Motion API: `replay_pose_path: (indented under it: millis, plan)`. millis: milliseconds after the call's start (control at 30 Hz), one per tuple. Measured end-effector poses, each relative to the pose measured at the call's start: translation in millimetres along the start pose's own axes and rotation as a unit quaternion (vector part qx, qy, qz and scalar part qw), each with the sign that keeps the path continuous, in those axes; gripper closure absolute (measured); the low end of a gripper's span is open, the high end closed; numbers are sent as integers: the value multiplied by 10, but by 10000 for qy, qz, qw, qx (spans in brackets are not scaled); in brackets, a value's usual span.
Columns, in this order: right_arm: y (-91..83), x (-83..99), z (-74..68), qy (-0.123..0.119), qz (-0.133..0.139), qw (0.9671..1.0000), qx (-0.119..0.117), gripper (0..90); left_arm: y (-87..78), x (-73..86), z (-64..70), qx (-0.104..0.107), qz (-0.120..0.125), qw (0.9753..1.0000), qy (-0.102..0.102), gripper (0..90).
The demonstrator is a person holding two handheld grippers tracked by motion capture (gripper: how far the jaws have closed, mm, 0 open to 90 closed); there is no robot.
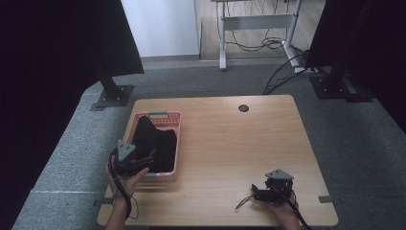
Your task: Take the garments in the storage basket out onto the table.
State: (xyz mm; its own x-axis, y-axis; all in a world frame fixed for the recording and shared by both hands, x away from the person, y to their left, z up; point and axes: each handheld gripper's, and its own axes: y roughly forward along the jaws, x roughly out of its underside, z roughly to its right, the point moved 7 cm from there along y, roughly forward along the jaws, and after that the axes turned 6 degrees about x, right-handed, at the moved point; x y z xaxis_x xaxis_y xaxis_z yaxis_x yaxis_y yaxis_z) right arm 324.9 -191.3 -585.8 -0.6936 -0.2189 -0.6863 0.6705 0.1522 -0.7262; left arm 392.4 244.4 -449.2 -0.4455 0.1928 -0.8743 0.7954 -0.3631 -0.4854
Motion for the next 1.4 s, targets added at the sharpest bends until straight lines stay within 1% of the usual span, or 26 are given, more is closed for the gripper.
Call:
replay_pose_path:
  millis: [133,400,600,767,833,1033,1100,1267,1400]
  plan:
    - [0,0,0,0,0,10000,1,33,25,-17,-14,-16,-14,10000,9,163]
    - [-1,1,-1,-1,2,10000,0,33,93,1,-37,-37,-98,9999,-59,163]
    - [-1,1,-1,-1,1,10000,0,33,128,-35,-44,-53,-135,9999,-31,162]
    - [-2,1,-1,-1,2,10000,2,33,153,-66,-64,-18,-133,9999,-102,163]
    - [-2,2,-1,0,1,10000,1,33,166,-77,-73,-42,-149,9998,-82,162]
    - [-2,2,-1,-1,2,10000,1,33,214,-82,-86,-70,-203,9997,-108,162]
    - [-2,1,-1,-1,2,10000,1,33,233,-79,-97,-65,-210,9996,-168,163]
    - [-2,2,-2,-1,2,10000,1,33,276,-80,-148,-136,-243,9994,-227,162]
    - [-2,2,-2,-1,2,10000,1,33,304,-92,-183,-185,-289,9992,-214,161]
